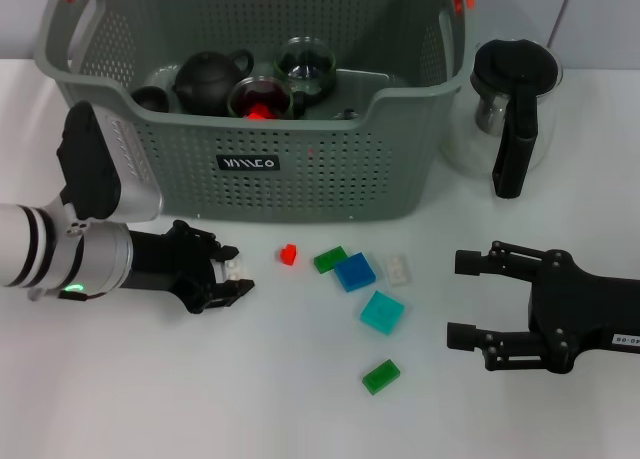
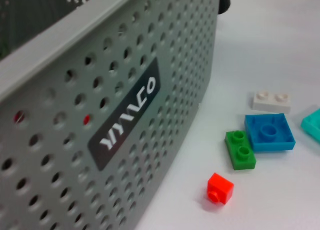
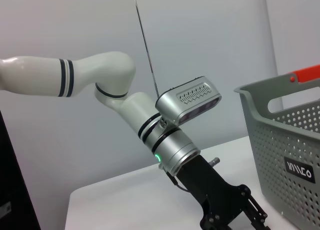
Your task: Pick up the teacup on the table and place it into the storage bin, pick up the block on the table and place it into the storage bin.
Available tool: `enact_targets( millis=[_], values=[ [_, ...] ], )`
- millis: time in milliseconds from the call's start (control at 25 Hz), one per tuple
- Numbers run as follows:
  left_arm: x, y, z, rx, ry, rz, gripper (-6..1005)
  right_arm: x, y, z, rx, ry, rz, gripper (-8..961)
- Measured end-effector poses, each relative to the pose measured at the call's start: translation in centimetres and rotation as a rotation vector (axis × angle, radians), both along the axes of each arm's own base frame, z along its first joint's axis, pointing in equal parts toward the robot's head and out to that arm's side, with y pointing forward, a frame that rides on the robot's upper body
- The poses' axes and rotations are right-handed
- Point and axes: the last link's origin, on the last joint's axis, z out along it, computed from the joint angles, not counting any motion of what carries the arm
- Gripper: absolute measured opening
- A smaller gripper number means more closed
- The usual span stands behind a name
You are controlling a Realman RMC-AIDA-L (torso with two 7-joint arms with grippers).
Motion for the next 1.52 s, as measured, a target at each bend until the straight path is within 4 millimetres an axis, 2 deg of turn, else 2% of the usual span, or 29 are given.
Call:
enact_targets(
  millis=[160, 400, 560, 760, 880, 1000, 1120, 1240, 1400, 1520],
  values=[
    [0.0, 0.2, 0.3, 0.008, -0.004, 0.020, 508, 0.0, 0.0, 0.0, 0.000, 0.000, 0.000, 910],
    [0.0, 0.3, 0.5, 0.016, -0.008, 0.028, 437, 0.1, 0.0, 0.0, -0.001, -0.001, -0.001, 910],
    [0.6, 0.1, 1.3, 0.004, -0.039, 0.028, 438, 0.1, -0.1, 0.0, -0.001, -0.001, -0.002, 910],
    [3.0, -1.1, 5.2, -0.027, -0.204, -0.031, 439, 0.0, -0.1, 0.0, -0.001, 0.000, -0.001, 910],
    [5.2, -2.2, 8.2, -0.066, -0.320, -0.120, 440, 0.0, -0.1, 0.0, -0.001, 0.000, -0.001, 910],
    [7.1, -2.4, 10.4, -0.059, -0.402, -0.188, 440, 0.0, -0.1, 0.0, -0.001, 0.001, -0.001, 910],
    [9.8, -1.0, 12.4, -0.005, -0.498, -0.184, 441, 0.0, -0.1, 0.0, -0.002, 0.002, -0.001, 910],
    [11.4, 0.6, 12.6, 0.031, -0.524, -0.168, 442, 0.0, -0.1, -0.1, -0.003, 0.003, -0.001, 910],
    [13.7, 3.9, 11.3, 0.140, -0.508, -0.116, 442, -0.1, -0.1, -0.2, -0.004, 0.007, 0.000, 910],
    [14.2, 6.5, 9.6, 0.251, -0.437, -0.047, 443, -0.1, -0.2, -0.2, -0.004, 0.008, -0.001, 910]
  ],
)
